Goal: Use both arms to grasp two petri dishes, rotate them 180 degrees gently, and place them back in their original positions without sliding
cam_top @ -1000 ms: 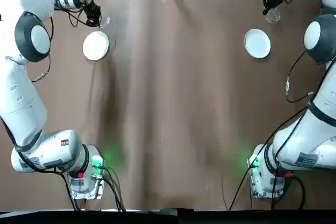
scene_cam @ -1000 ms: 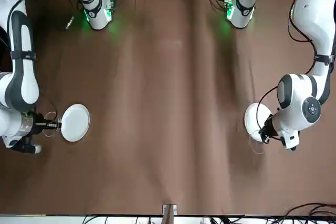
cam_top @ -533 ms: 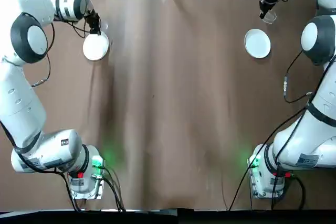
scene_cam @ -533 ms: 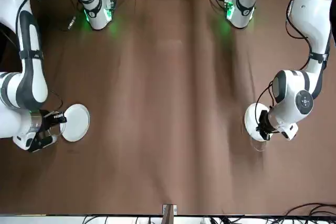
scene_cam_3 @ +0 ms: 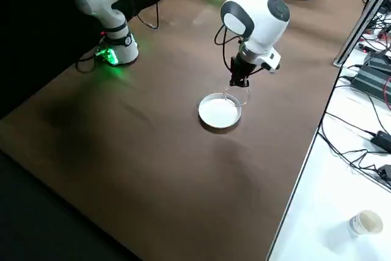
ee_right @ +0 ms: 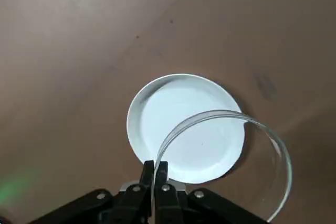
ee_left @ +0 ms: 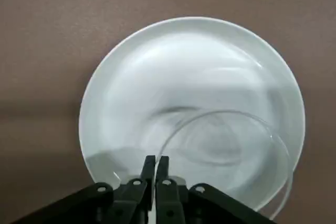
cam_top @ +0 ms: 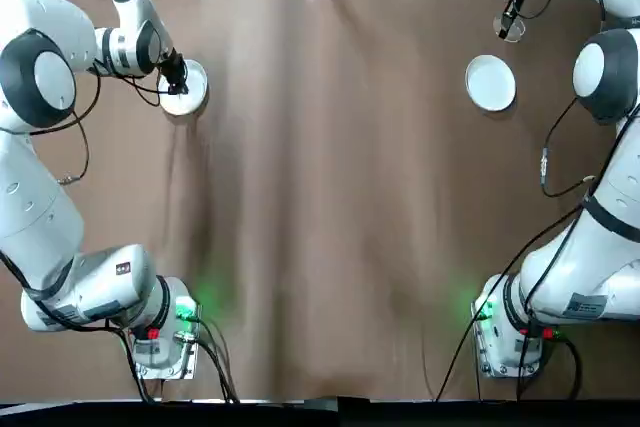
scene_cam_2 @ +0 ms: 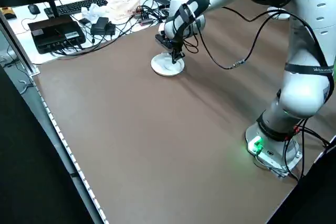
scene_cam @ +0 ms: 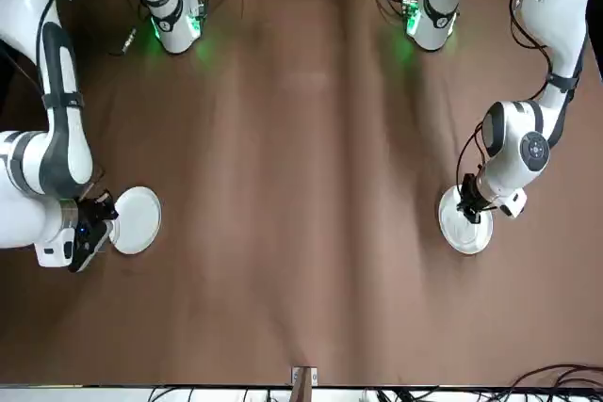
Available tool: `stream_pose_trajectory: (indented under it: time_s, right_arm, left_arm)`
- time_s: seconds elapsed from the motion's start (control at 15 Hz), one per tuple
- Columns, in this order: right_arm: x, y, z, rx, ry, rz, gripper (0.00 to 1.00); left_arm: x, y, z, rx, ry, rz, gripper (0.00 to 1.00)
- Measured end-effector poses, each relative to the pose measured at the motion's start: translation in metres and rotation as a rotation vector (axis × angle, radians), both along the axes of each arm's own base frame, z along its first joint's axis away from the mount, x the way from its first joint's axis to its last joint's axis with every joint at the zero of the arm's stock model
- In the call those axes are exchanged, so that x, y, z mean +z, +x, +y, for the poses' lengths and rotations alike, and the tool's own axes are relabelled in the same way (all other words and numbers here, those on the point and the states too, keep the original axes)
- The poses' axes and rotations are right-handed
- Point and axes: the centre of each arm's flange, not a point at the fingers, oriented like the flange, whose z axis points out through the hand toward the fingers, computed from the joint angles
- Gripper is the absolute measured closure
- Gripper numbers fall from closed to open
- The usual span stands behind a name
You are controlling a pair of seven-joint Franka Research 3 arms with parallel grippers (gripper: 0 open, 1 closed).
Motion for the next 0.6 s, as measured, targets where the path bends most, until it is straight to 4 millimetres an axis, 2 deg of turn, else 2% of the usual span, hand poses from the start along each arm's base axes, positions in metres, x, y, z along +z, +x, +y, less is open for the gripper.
stream_pose_trajectory:
  time_s: [0.33,0.6]
  right_arm:
    - [-0.011,0.0,-0.005,0.37,0.065,-0.024,0.96]
    - [-0.024,-0.002,-0.006,0.567,0.097,-0.038,0.96]
  left_arm:
    - [-0.005,-0.005,0.0,0.001,-0.001,-0.003,0.96]
    - [-0.007,-0.007,0.012,0.02,-0.001,-0.007,0.96]
